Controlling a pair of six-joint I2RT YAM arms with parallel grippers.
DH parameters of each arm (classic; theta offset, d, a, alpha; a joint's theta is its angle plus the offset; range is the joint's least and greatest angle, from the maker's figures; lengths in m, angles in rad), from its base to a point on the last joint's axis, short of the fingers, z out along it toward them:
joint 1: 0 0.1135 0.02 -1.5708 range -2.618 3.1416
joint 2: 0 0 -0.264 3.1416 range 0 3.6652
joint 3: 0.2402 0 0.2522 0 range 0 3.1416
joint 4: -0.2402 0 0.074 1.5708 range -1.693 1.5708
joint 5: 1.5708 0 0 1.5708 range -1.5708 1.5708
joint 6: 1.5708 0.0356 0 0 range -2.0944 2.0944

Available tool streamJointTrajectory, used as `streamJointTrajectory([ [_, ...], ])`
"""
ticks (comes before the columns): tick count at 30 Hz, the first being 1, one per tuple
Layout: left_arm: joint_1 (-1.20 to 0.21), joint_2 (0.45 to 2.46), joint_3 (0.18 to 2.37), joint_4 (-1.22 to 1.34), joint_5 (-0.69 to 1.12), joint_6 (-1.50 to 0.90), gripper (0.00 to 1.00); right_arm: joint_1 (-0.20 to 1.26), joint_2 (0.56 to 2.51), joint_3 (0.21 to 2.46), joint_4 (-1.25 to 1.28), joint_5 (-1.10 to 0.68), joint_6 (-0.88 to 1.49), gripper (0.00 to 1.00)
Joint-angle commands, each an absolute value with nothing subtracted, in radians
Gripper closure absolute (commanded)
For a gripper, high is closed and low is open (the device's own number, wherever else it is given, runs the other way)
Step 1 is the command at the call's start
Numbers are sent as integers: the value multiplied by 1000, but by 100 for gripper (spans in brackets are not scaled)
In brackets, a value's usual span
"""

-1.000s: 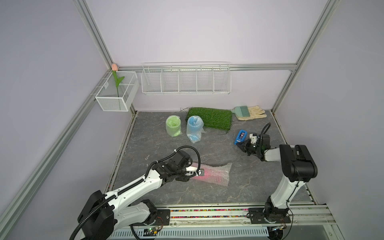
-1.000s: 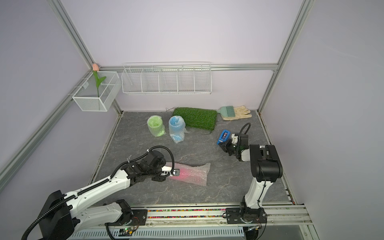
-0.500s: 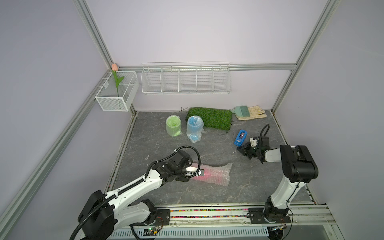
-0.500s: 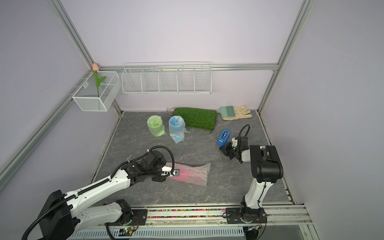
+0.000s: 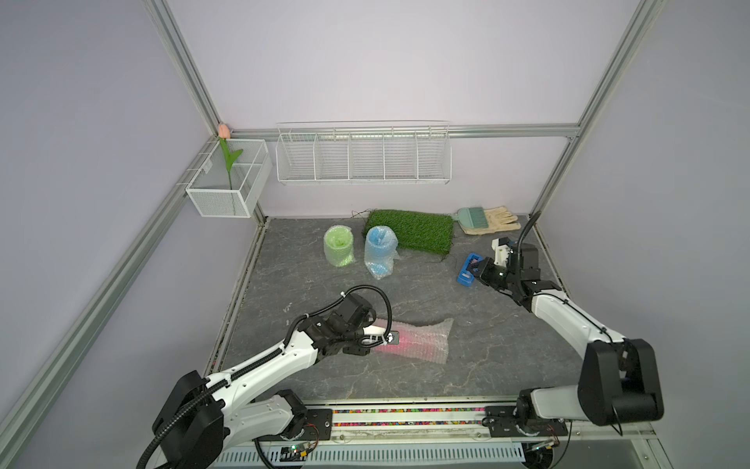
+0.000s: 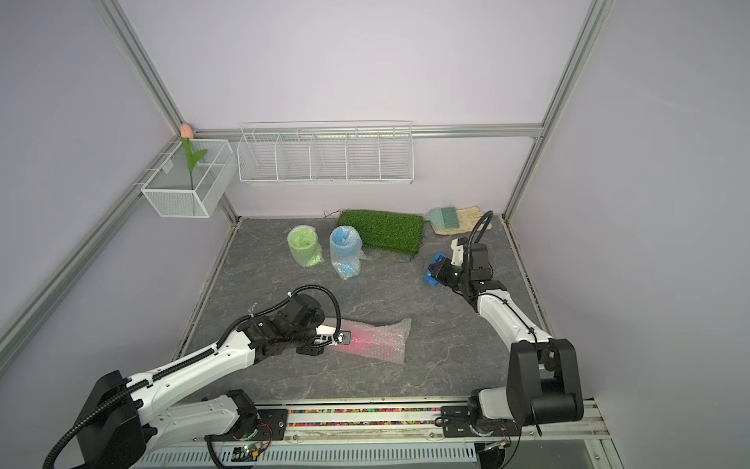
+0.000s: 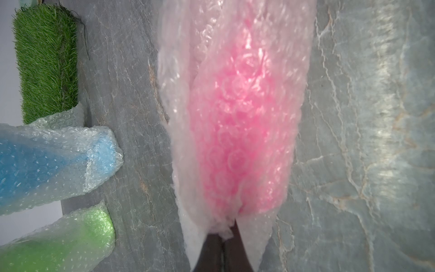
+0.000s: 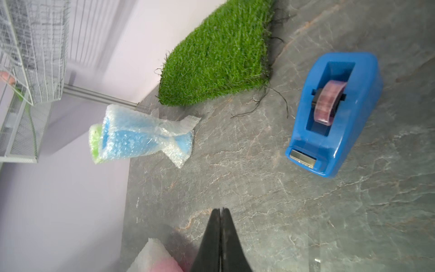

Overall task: Wrap wine glasses in bubble wrap
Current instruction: Tear off the tape using the Tape Cutter.

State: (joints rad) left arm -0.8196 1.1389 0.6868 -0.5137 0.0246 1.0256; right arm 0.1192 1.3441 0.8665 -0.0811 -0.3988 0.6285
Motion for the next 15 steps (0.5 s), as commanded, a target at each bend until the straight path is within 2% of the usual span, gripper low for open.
streamJointTrajectory([
  [1,-825,1124,681,-514,49,1044,99,165,1247,924,-284,-338,511,93],
  [10,-824,1109,680,-481,61,1037,99,386,1017,985,-482,-316,483,93],
  [15,-825,1096,674,-469,62,1035,100,574,918,975,-516,-257,533,93],
])
